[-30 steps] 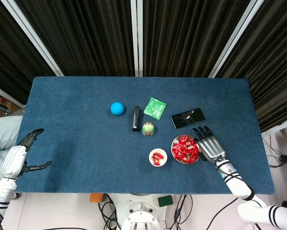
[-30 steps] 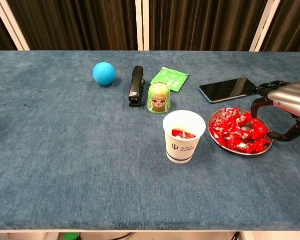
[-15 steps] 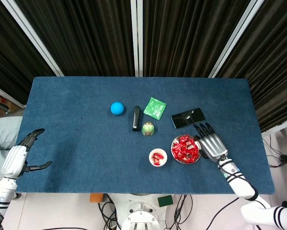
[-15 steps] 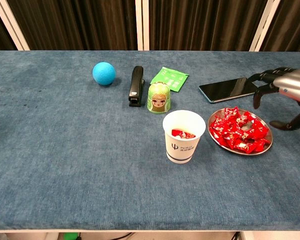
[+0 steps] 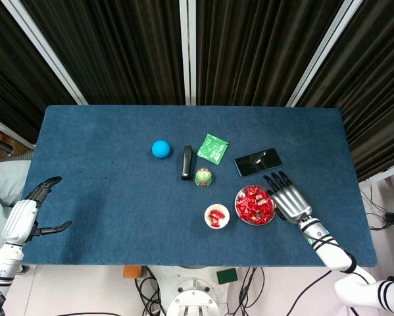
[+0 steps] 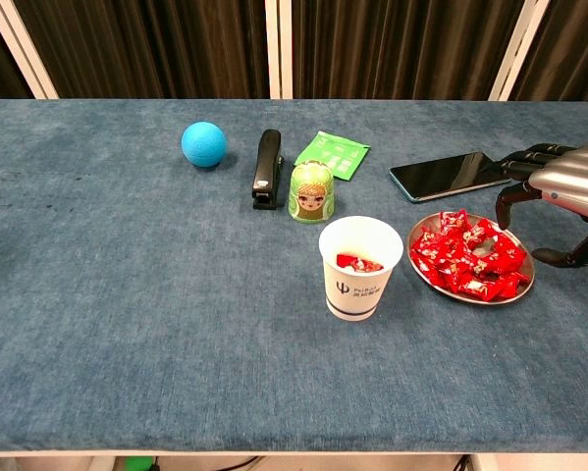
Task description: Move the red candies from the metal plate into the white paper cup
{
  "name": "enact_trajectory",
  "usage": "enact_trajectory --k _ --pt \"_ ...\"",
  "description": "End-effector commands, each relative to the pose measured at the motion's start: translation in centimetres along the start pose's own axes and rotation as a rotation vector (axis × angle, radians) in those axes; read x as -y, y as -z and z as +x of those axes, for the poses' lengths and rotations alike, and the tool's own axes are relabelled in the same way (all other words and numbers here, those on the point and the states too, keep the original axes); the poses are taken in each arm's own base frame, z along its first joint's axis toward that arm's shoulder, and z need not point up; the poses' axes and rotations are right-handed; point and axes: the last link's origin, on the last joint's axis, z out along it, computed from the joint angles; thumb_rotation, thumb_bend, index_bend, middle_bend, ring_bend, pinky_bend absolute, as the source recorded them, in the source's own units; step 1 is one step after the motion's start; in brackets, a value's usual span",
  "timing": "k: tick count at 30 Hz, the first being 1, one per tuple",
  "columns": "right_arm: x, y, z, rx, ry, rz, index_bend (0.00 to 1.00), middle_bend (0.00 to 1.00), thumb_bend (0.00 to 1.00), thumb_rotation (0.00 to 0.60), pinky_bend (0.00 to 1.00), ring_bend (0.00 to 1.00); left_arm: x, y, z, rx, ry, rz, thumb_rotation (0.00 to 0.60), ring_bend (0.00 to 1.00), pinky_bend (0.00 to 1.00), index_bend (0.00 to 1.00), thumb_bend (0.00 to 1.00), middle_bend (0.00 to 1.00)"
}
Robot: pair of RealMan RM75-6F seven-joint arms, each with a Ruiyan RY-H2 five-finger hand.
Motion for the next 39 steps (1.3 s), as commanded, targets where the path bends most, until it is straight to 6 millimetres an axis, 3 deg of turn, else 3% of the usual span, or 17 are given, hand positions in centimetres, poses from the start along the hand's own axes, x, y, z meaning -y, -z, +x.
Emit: enact_trajectory --k 1,8,25,39 --pt "0.3 -0.2 0.1 -0.006 0.007 0.031 0.4 0.03 0.36 0.6 0.0 0.0 0.0 0.0 0.0 0.0 -0.001 0.001 0.6 0.12 0.25 0.13 0.1 0.11" --pt "-0.1 -0.2 -0.2 -0.022 0.041 0.097 0.35 0.03 0.36 0.6 0.0 0.0 0.0 0.0 0.1 -0.001 -0.003 0.005 0.6 0.12 0.25 0.13 0.09 0.11" --pt "-1.9 -1.0 -1.0 -0.095 0.043 0.132 0.34 0.04 0.37 0.6 0.0 0.0 -0.3 -0.7 -0.2 0.014 -0.015 0.01 0.6 0.12 0.25 0.13 0.1 0.11" --pt "-0.5 -2.6 -1.3 -0.117 0.022 0.13 0.39 0.04 0.34 0.6 0.0 0.0 -0.3 -1.0 -0.2 0.022 -0.016 0.012 0.6 0.12 0.25 0.13 0.1 0.11"
